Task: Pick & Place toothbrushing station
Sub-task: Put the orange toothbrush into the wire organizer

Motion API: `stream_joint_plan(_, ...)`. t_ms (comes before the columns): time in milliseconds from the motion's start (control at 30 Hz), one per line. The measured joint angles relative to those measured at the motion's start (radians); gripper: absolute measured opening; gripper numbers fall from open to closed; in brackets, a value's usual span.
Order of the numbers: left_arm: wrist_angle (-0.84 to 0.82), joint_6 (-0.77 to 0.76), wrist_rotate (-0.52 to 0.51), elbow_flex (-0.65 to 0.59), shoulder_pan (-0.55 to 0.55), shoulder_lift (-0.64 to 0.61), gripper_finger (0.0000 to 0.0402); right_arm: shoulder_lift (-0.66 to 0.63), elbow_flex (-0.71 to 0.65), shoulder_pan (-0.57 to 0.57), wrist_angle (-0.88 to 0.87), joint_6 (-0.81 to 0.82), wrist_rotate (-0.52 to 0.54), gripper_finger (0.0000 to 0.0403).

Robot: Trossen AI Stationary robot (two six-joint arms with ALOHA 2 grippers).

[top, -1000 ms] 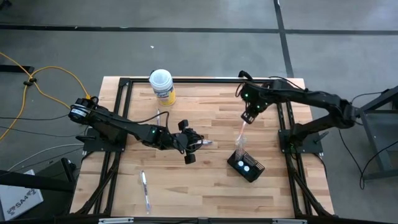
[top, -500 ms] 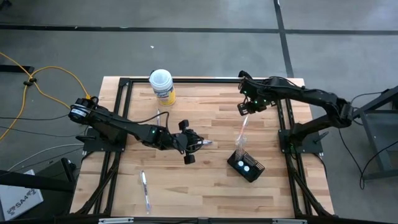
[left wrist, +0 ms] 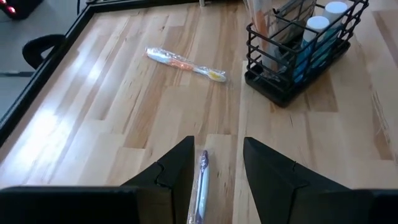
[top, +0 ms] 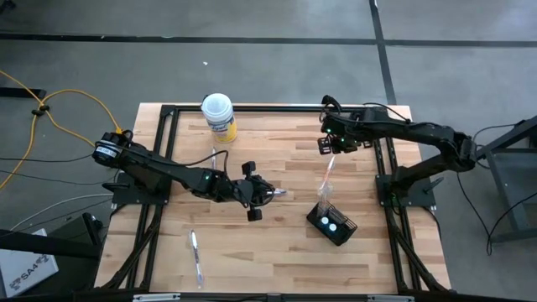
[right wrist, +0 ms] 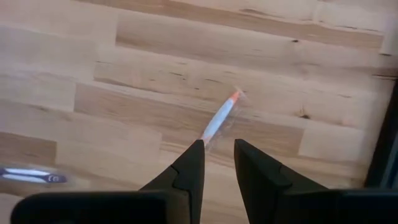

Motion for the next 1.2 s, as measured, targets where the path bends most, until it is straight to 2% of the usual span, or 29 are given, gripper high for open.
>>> stream_joint_plan(400,-0.023,0.059,0.000,0.000,-0.003,0.000,0.0131,0.010,0.000,0.031,0.026,0.303,0.008,0.0079)
stream_joint_plan(500,-0.047,0.059,0.000,0.000,-0.003,0.000,0.0131,0.042,0.000,0.039,0.017,0.344,-0.023,0.0084)
stream_joint_plan(633,-0.077,0.058,0.000,0.000,-0.006,0.000,0.0131,0.115,0.000,0.050,0.016,0.376,-0.082,0.0106)
stream_joint_plan(900,-0.101,0.058,0.001,0.000,-0.010,0.000,0.0131,0.257,0.000,0.042,0.018,0.372,-0.105,0.0165)
stream_joint_plan(1200,-0.101,0.057,0.001,0.000,-0.010,0.000,0.0131,0.303,0.000,-0.005,0.030,0.414,-0.172,0.0203)
